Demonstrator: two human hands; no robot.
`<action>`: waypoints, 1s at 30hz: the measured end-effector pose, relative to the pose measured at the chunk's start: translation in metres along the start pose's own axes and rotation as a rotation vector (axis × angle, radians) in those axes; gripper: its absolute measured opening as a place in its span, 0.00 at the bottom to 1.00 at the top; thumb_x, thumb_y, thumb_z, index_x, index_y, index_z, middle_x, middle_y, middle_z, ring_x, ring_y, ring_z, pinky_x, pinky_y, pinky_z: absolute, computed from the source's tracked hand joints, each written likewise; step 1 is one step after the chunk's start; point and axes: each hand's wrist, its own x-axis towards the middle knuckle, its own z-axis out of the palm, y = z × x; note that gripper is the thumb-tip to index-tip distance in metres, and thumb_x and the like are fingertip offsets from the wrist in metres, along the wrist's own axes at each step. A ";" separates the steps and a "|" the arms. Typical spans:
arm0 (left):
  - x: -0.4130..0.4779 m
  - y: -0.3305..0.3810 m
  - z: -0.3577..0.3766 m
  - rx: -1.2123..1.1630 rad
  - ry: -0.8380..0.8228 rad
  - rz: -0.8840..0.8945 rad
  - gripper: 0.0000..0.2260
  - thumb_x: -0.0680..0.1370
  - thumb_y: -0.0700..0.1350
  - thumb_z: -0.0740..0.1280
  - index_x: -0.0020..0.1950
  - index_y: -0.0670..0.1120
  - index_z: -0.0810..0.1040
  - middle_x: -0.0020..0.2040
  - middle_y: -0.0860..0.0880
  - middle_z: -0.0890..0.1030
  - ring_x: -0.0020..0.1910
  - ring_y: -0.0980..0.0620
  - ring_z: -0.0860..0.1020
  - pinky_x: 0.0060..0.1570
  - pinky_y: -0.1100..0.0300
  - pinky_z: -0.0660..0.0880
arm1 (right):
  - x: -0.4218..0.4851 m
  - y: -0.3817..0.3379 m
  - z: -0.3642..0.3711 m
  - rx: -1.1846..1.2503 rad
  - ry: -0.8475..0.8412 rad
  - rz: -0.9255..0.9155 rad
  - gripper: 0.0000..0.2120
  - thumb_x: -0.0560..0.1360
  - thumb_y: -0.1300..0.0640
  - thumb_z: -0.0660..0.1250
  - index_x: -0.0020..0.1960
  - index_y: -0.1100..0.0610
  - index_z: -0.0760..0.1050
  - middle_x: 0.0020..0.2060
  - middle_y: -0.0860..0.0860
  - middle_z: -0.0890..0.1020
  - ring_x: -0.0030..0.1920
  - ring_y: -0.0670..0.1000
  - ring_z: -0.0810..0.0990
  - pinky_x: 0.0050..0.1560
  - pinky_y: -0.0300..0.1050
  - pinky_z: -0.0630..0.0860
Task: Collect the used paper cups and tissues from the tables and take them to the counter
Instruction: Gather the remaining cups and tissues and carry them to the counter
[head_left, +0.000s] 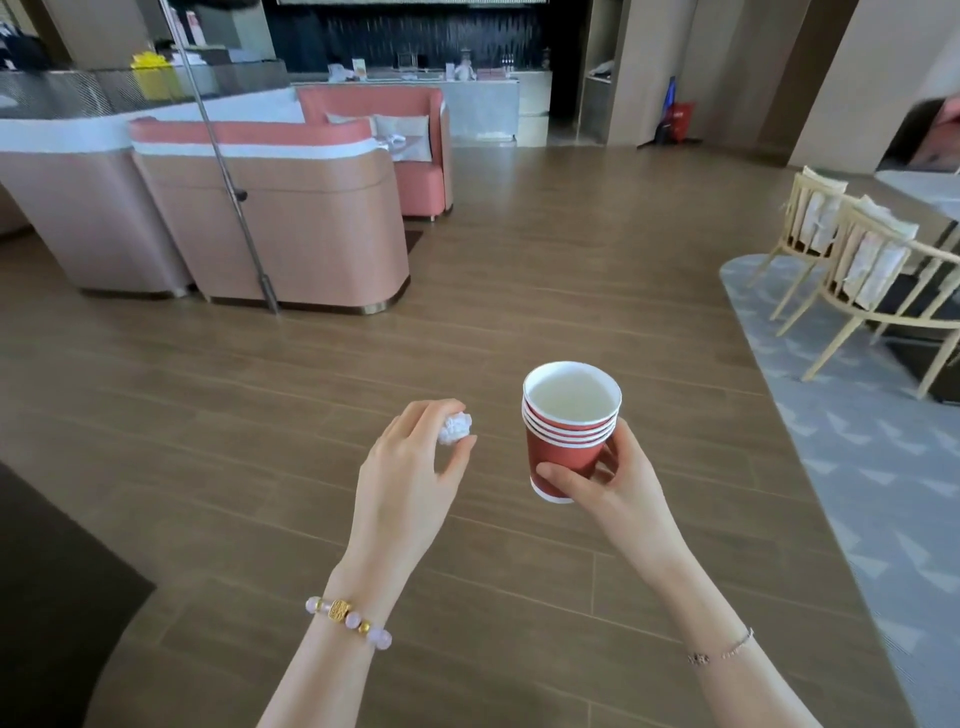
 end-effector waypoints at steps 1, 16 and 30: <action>0.012 -0.011 0.008 0.006 0.002 -0.014 0.10 0.72 0.41 0.72 0.52 0.48 0.77 0.46 0.56 0.78 0.39 0.54 0.75 0.33 0.61 0.71 | 0.020 0.003 0.006 0.003 -0.013 -0.001 0.29 0.65 0.59 0.78 0.63 0.49 0.71 0.52 0.43 0.83 0.52 0.41 0.81 0.50 0.32 0.76; 0.251 -0.157 0.139 0.118 0.037 -0.205 0.09 0.73 0.42 0.70 0.52 0.49 0.77 0.46 0.57 0.78 0.40 0.55 0.75 0.34 0.61 0.71 | 0.359 0.049 0.073 0.018 -0.211 0.008 0.30 0.65 0.58 0.78 0.63 0.47 0.71 0.51 0.41 0.83 0.52 0.41 0.81 0.50 0.35 0.77; 0.401 -0.311 0.166 0.216 0.140 -0.372 0.09 0.75 0.44 0.69 0.54 0.49 0.77 0.49 0.56 0.78 0.36 0.57 0.70 0.36 0.66 0.66 | 0.582 0.059 0.200 0.034 -0.387 -0.025 0.28 0.65 0.58 0.78 0.61 0.47 0.72 0.49 0.42 0.83 0.49 0.40 0.82 0.45 0.30 0.76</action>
